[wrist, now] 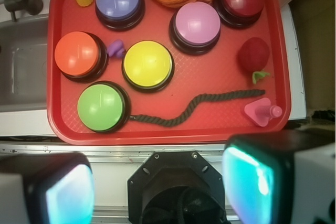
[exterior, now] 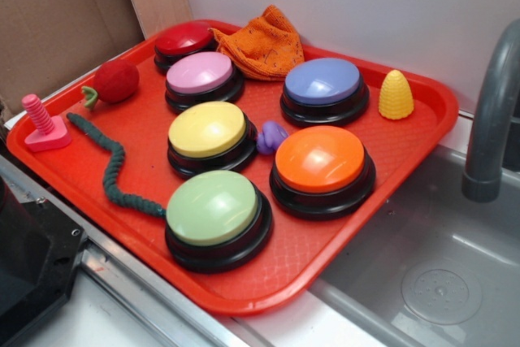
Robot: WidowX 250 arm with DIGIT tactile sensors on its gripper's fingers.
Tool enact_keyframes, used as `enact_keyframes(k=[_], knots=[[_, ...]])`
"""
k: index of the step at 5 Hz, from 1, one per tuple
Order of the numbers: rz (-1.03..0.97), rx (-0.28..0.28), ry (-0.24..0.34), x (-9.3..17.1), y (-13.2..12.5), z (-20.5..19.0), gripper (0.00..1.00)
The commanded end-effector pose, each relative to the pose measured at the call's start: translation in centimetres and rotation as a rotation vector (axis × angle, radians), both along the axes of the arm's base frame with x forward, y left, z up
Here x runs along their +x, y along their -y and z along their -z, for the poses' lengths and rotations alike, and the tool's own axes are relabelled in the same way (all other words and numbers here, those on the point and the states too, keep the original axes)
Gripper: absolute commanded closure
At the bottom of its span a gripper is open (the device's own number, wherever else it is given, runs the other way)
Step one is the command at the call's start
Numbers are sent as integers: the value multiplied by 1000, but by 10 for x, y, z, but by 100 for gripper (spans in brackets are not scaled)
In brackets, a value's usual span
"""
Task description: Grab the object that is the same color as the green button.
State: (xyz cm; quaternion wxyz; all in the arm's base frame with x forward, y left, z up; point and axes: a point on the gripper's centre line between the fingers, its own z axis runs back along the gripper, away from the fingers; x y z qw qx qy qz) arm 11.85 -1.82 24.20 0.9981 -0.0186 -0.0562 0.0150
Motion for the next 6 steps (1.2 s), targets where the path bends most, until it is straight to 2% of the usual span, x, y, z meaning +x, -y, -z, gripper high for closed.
enact_keyframes(k=[1, 3, 4, 5, 6], knots=[[0, 0, 0, 0, 0, 0, 0], [-428, -42, 38, 31, -36, 38, 0], [-674, -36, 69, 37, -57, 65, 0], [-900, -24, 144, 41, -79, 93, 0], [-1026, 17, 169, 43, -93, 116, 0]])
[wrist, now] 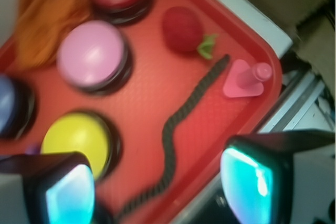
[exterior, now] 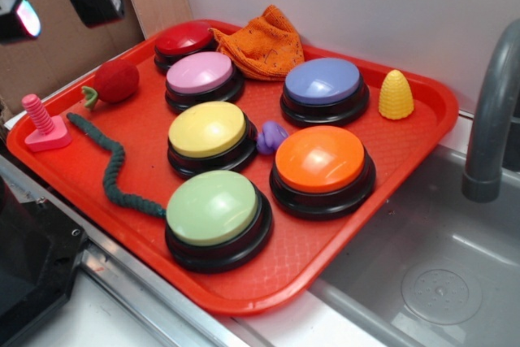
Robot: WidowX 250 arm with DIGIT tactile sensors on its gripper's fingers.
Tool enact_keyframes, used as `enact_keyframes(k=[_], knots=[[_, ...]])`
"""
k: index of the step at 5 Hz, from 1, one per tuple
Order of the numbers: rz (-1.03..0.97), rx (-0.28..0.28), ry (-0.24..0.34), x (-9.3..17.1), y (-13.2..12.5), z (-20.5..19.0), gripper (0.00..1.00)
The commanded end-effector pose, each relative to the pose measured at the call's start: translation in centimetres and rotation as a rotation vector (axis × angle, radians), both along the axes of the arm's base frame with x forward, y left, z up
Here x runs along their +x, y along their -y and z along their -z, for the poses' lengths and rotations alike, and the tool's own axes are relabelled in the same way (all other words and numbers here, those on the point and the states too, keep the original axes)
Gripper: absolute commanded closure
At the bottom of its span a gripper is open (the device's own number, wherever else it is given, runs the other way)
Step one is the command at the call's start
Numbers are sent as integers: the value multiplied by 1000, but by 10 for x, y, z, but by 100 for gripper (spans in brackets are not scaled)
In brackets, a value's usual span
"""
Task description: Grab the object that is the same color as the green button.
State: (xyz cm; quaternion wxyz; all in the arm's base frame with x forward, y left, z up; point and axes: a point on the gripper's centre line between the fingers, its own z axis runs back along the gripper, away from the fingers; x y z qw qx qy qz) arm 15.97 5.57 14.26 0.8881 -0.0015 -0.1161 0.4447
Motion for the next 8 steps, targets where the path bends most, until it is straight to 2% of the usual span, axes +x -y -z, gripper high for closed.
enact_keyframes(k=[1, 2, 3, 4, 5, 6, 7, 8], knots=[[-233, 134, 16, 5, -31, 40, 0], [-291, 138, -7, 6, -40, 71, 0], [-320, 145, -9, 4, -44, 89, 0], [-358, 128, -4, 3, -47, 106, 0], [-336, 157, -9, 4, -51, 119, 0], [-307, 133, 12, 6, -52, 123, 12], [-309, 116, 25, 5, -51, 125, 100], [-288, 92, 17, 5, -53, 127, 100]])
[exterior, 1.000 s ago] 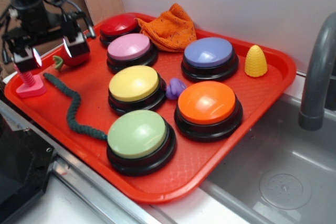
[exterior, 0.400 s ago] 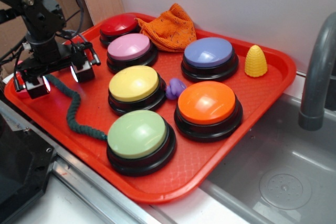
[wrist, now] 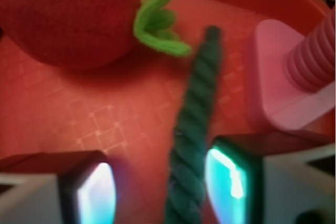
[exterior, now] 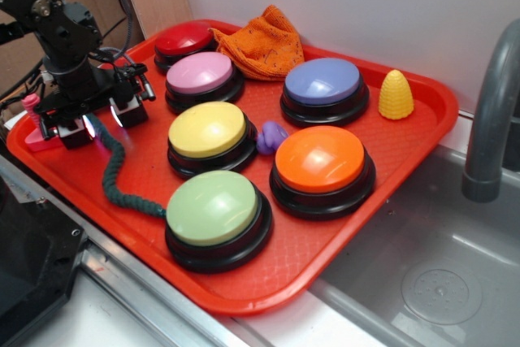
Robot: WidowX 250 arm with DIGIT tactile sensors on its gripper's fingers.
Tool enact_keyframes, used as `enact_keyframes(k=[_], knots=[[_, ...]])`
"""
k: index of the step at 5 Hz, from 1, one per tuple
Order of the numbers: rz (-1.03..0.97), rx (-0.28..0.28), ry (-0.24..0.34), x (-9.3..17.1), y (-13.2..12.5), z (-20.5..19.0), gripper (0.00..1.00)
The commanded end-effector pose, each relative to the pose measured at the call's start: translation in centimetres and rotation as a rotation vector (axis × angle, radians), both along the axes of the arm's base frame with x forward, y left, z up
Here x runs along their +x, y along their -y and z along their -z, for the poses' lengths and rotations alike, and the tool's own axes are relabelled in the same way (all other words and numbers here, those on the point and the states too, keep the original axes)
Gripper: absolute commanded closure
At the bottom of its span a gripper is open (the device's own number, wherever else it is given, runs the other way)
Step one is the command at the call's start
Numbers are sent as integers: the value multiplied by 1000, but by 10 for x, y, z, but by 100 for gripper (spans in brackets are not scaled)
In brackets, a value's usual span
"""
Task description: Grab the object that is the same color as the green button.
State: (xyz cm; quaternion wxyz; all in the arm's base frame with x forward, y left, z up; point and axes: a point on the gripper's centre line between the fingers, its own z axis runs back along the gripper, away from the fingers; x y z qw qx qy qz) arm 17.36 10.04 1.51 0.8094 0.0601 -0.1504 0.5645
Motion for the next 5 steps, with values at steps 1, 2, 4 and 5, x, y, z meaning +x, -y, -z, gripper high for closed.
enact_keyframes(k=[1, 2, 4, 5], knots=[[20, -50, 7, -8, -9, -3, 100], [64, -54, -7, -5, -9, -14, 100], [397, -34, -76, 10, 2, -82, 100], [599, -92, -109, 19, 17, -113, 100]])
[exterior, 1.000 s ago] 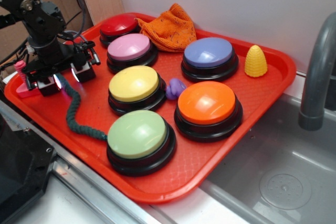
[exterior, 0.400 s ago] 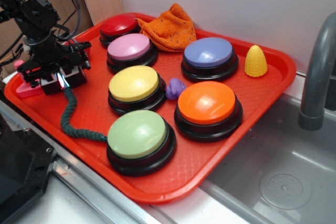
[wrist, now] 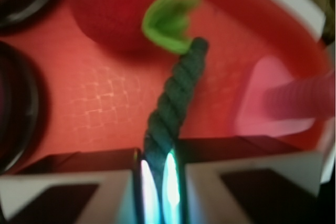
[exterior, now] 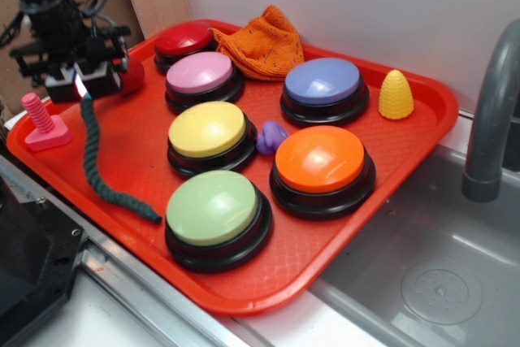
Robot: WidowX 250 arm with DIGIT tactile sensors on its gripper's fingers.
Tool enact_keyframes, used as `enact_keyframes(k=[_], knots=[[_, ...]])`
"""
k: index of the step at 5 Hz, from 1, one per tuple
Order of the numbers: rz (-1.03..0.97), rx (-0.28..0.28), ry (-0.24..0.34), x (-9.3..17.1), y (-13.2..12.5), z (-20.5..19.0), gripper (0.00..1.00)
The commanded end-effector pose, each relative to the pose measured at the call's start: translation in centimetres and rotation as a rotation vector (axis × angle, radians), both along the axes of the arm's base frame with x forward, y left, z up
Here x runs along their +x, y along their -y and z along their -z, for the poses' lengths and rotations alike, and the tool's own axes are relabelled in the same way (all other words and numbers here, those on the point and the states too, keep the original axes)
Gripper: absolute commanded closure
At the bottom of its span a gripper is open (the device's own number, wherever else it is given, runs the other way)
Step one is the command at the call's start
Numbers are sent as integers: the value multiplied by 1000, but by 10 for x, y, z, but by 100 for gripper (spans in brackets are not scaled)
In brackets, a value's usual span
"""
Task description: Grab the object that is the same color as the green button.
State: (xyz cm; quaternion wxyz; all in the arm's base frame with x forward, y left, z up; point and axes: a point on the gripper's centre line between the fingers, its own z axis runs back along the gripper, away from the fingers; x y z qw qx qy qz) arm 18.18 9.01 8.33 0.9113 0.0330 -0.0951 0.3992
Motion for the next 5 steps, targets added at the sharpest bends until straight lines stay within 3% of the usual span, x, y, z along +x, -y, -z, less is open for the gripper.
enact_keyframes(k=[1, 2, 3, 4, 5], knots=[[419, -64, 2, 17, 27, -83, 100], [484, -115, 0, 20, 37, -107, 100], [625, -210, 28, 16, 52, -126, 100], [621, -175, 69, 7, 61, -139, 100], [575, -141, 22, 10, 57, -133, 100]])
